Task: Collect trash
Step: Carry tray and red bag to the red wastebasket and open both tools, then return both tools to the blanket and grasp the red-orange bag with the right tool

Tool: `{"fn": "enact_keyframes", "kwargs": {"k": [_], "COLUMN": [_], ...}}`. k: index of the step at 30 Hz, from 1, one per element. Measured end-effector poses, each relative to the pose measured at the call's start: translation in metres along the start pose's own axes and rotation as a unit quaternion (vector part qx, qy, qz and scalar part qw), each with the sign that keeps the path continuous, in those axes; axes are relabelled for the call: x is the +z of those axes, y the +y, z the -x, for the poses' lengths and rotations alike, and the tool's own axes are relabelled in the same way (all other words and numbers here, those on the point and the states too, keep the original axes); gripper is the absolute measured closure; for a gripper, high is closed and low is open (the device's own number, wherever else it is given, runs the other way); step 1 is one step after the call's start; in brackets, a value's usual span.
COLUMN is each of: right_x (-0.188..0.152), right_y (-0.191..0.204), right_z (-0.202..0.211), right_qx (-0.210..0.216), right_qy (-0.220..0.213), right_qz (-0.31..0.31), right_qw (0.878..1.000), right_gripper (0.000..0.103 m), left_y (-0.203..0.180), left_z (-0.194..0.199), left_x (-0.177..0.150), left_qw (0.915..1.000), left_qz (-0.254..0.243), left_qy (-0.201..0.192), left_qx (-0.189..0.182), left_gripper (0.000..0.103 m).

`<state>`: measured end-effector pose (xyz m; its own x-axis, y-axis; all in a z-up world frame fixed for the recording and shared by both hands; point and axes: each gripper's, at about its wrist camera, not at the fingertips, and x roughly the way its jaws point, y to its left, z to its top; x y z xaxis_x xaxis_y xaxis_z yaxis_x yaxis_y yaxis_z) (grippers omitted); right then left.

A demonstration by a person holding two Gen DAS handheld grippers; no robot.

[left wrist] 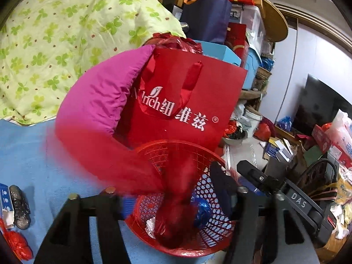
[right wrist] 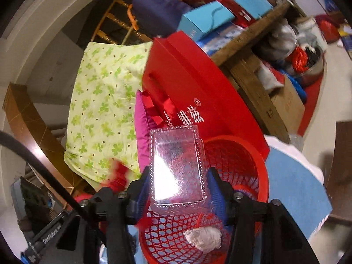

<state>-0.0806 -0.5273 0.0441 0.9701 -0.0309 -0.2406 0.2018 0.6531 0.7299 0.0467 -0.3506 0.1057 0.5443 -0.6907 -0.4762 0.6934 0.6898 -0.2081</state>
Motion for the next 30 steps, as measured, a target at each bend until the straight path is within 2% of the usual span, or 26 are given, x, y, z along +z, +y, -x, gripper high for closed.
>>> {"fn": "enact_keyframes", "kwargs": {"k": [3, 8, 11, 16, 19, 22, 25, 30], "right_x": [-0.002, -0.008, -0.017, -0.046, -0.072, -0.093, -0.117, -0.159], "right_y": [0.002, 0.021, 0.045, 0.097, 0.126, 0.148, 0.165, 0.189], "right_z": [0.0, 0.0, 0.007, 0.012, 0.003, -0.011, -0.03, -0.067], "right_qx": [0.005, 0.011, 0.032, 0.083, 0.114, 0.126, 0.134, 0.13], "right_qy": [0.004, -0.006, -0.028, -0.053, -0.036, -0.009, 0.03, 0.106], "right_qz": [-0.003, 0.031, 0.077, 0.173, 0.215, 0.241, 0.257, 0.28], "right_qw": [1.0, 0.999, 0.996, 0.98, 0.969, 0.962, 0.957, 0.945], "right_gripper": [0.034, 0.034, 0.034, 0.034, 0.034, 0.034, 0.034, 0.034], "left_y": [0.004, 0.025, 0.048, 0.106, 0.146, 0.186, 0.227, 0.269], "left_z": [0.003, 0.025, 0.047, 0.098, 0.134, 0.169, 0.196, 0.215], "left_x": [-0.003, -0.019, -0.036, -0.069, -0.085, -0.101, -0.119, -0.147], "left_qw": [1.0, 0.9997, 0.9988, 0.9925, 0.9839, 0.9694, 0.9505, 0.9272], "left_qz": [0.002, 0.012, 0.025, 0.05, 0.066, 0.09, 0.128, 0.179], "left_qy": [0.003, -0.001, -0.004, -0.012, -0.025, -0.041, -0.049, -0.051], "left_qx": [0.003, 0.02, 0.042, 0.111, 0.164, 0.225, 0.279, 0.325], "left_gripper": [0.039, 0.039, 0.038, 0.038, 0.038, 0.037, 0.037, 0.037]}}
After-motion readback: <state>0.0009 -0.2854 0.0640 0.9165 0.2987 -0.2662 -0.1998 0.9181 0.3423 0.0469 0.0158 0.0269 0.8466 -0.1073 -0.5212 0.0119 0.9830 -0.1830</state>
